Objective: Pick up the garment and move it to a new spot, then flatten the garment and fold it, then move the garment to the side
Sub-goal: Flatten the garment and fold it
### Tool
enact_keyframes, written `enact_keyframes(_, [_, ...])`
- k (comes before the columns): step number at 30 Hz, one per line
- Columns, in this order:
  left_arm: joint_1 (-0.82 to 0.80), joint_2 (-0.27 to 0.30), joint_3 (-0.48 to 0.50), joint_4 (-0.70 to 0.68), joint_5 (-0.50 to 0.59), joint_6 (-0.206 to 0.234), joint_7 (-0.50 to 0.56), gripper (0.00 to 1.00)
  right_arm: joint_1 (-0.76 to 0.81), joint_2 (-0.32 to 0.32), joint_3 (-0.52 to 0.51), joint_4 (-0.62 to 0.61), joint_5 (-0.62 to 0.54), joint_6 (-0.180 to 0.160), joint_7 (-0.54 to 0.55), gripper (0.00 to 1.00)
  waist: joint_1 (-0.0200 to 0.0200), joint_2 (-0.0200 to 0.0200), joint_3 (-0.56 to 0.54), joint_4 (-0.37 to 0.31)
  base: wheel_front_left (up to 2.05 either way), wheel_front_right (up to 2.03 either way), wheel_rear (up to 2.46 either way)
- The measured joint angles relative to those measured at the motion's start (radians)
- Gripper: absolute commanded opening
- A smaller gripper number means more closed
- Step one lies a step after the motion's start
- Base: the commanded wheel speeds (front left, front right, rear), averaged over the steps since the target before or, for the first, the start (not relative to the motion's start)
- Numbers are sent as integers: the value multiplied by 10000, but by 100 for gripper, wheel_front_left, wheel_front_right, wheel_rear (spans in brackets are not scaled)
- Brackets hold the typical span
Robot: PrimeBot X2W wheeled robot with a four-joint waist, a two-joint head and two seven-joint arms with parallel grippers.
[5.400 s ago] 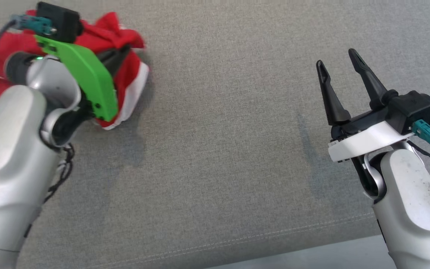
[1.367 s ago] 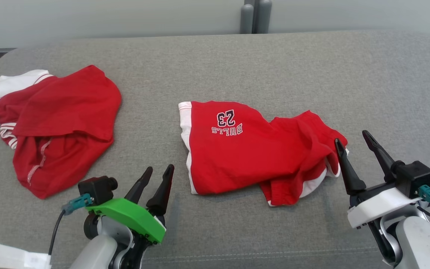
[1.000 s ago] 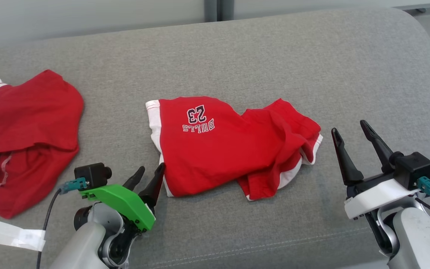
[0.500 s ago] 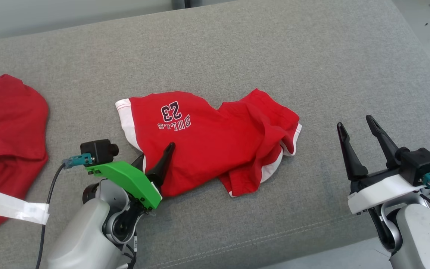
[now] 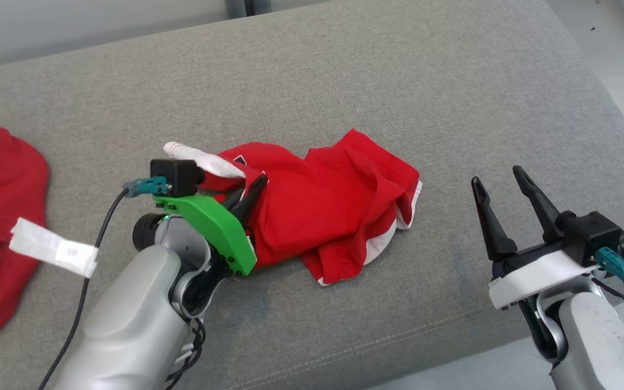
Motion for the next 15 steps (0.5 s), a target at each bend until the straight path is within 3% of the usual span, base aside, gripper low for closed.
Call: enact_keyframes(15, [-1145,-637,-2178,278,1561,-13,629,10,-476,366,878,167,150,0,0,100,0,0,-59,-1417,0,0,0])
